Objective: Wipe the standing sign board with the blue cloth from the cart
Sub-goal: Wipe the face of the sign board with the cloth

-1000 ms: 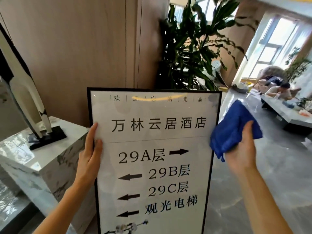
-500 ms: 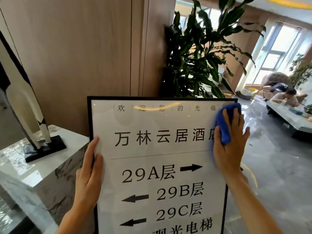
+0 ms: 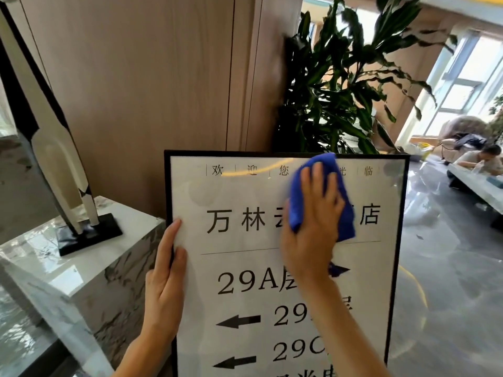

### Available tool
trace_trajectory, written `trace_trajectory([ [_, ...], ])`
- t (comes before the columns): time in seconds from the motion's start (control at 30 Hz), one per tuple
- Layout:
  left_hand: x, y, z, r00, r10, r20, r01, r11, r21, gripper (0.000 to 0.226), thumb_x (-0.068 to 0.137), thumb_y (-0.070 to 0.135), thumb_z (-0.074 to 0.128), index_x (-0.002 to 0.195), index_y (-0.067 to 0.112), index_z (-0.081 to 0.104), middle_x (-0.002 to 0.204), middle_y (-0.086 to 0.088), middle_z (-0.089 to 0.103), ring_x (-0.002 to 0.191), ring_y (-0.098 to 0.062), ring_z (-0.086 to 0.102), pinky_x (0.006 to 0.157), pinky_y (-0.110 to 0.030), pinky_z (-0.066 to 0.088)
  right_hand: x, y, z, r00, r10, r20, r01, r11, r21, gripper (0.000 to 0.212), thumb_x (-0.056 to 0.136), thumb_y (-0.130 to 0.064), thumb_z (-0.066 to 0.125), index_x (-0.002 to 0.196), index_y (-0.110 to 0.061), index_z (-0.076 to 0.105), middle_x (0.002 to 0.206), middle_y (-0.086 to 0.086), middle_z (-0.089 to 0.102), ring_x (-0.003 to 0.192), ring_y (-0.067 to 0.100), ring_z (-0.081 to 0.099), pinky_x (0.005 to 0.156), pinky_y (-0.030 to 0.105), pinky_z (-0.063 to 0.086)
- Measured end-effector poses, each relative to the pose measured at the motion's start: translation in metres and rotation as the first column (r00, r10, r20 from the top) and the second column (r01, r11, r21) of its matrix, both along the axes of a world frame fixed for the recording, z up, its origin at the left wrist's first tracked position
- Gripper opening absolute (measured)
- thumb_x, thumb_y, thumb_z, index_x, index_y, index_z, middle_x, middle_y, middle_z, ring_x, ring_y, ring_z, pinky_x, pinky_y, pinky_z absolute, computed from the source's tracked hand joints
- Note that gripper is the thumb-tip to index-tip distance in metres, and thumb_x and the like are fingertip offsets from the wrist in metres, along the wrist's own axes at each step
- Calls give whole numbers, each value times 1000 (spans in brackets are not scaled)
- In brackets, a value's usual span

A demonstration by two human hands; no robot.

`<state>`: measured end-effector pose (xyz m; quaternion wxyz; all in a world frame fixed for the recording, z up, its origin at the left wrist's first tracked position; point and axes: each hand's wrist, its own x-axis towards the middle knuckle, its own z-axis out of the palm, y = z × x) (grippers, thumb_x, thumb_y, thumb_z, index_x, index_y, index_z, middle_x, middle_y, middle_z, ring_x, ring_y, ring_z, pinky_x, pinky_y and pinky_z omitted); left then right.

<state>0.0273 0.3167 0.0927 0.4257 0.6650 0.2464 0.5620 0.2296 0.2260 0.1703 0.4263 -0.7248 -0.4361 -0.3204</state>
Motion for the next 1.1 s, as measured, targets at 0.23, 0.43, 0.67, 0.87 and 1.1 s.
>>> trace_trajectory([
  [0.23, -2, -3, 2, 1000, -14, -12, 14, 999, 28, 61, 106, 12, 39, 138, 64, 39, 112, 52, 57, 95, 33, 53, 72, 10, 37, -94, 52, -1, 984, 7, 177, 20, 988, -153, 73, 95, -38, 42, 160, -14, 19, 169, 7, 14, 157, 31, 5, 127, 51, 7],
  [0.43, -1, -3, 4, 1000, -10, 4, 10, 1000, -7, 47, 104, 31, 42, 136, 65, 42, 129, 49, 50, 115, 26, 49, 86, 7, 36, -86, 48, -4, 942, 81, 325, -18, 981, -192, 60, 106, -37, 35, 160, -16, 19, 169, 2, 14, 157, 25, 7, 128, 43, 6],
  [0.67, 4, 2, -4, 999, -12, 30, 15, 996, -83, 43, 105, 31, 46, 136, 60, 46, 118, 45, 59, 102, 21, 60, 74, 0, 49, 24, -16, -2, 956, 25, 291, 17, 990, -141, 68, 99, -24, 46, 160, -17, 15, 168, 4, 18, 156, 25, 13, 127, 47, 11],
  [0.87, 5, 2, -4, 996, -49, 73, 55, 995, -78, 43, 103, 31, 45, 136, 58, 48, 122, 41, 61, 105, 18, 61, 76, -1, 49, 113, -81, 2, 995, -24, 92, 25, 1000, -8, 65, 95, -16, 45, 157, -11, 27, 166, 5, 23, 156, 18, 12, 124, 55, 18],
  [1.1, 5, 2, -4, 993, -74, 91, 80, 995, -62, 39, 105, 34, 44, 138, 55, 47, 128, 38, 59, 108, 16, 60, 81, -3, 49, 102, -81, -20, 997, 39, -63, -30, 991, 130, 61, 92, -16, 42, 152, -7, 38, 163, 4, 30, 155, 11, 16, 125, 55, 17],
])
